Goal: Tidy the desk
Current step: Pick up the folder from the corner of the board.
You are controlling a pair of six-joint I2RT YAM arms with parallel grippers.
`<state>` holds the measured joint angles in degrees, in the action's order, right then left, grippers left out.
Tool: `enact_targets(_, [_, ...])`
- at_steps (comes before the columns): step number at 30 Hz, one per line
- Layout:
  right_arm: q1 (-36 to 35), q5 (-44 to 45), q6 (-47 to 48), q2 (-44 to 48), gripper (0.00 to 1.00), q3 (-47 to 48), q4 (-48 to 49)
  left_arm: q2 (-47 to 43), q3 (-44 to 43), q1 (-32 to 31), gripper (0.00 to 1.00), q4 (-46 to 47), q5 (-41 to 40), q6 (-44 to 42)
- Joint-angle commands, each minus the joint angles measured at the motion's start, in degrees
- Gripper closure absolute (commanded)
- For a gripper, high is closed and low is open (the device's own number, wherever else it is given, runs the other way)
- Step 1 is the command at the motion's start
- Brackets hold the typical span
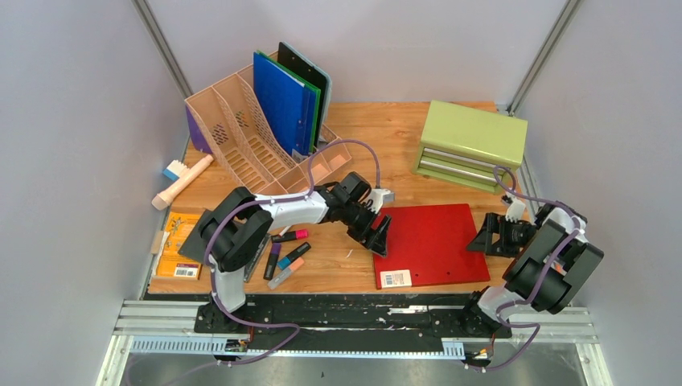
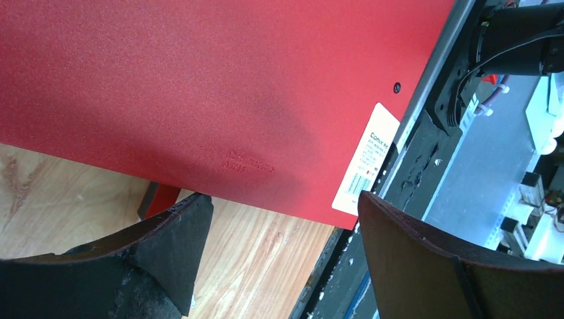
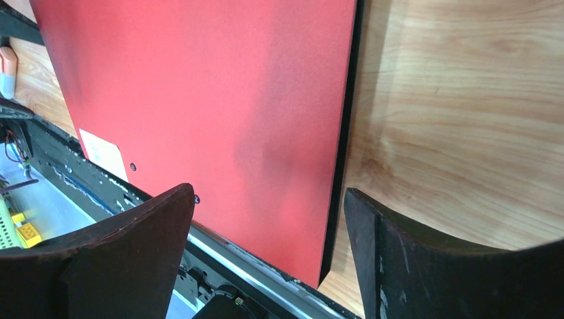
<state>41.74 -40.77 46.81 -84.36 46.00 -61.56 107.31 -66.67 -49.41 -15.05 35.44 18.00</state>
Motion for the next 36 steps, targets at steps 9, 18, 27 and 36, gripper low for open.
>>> enact_targets(9, [-0.68,-1.69,-2.91,-1.20,0.16,0.36,4.41,1.19,2.57,-0.14,0.10,5.70,0.34,6.31])
enact_targets(18, [-1.80,-2.46,-3.43,-2.72,0.17,-1.44,6.08,1.26,6.77,0.26,0.05,13.71,1.82,10.09])
enact_targets(27, [-2.53,-3.18,-3.57,-3.78,0.19,-3.25,7.72,0.53,12.24,4.82,0.04,28.08,7.70,17.77])
enact_targets(36, [-2.71,-4.34,-2.01,-4.35,0.19,-4.07,8.38,-0.58,16.56,6.48,0.04,42.88,13.39,24.53])
